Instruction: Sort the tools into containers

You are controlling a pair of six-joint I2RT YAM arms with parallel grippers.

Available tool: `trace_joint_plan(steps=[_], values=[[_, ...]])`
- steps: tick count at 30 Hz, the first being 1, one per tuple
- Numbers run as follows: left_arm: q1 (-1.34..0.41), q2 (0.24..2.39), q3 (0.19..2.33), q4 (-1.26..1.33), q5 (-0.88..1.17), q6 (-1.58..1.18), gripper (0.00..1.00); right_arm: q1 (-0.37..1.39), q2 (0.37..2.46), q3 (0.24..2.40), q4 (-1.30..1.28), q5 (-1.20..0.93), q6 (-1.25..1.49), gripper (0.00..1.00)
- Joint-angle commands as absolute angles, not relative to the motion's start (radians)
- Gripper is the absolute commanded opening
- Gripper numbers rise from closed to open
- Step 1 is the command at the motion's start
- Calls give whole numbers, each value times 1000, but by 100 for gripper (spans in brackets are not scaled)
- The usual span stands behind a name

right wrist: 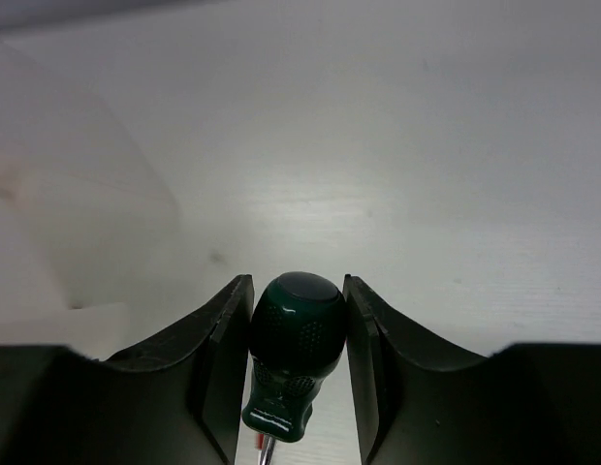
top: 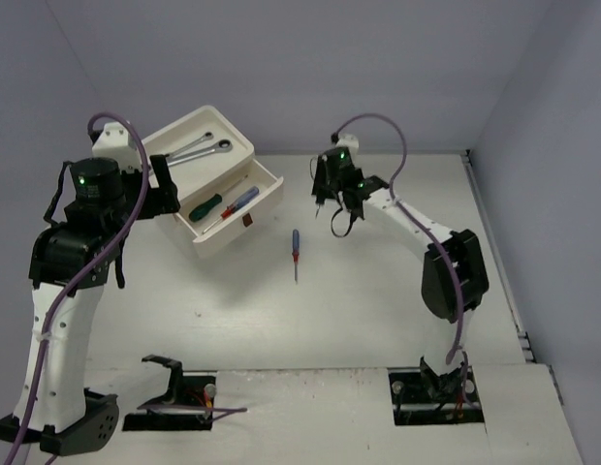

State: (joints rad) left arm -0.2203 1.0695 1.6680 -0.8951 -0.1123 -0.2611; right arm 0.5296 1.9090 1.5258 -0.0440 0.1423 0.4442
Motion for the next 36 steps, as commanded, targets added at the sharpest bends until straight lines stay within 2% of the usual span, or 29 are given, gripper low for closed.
trace_joint_plan(steps=[1,7,13,19,24,28,31,36], values=[[-227,1058,1683,-861,-113,-247,75,589,1715,1634,28,213,644,0],[-232,1049,1669,-861,-110,-249,75,742,1821,1837,44,301,757,2],[-239,1023,1635,-861,-85,-243,75,806,1975,1994,48,351,830,16],[-254,1006,1615,-861,-36,-221,75,848,2008,2031,49,360,799,50],[-280,1015,1616,-861,-2,-235,75,848,1966,2020,49,330,715,60],[-330,1043,1637,-856,0,-279,75,844,1884,1964,47,342,606,64],[-450,1096,1661,-855,-35,-324,75,818,1757,1841,46,381,521,64],[-676,1226,1695,-848,-171,-391,75,603,1510,1530,34,292,508,64]])
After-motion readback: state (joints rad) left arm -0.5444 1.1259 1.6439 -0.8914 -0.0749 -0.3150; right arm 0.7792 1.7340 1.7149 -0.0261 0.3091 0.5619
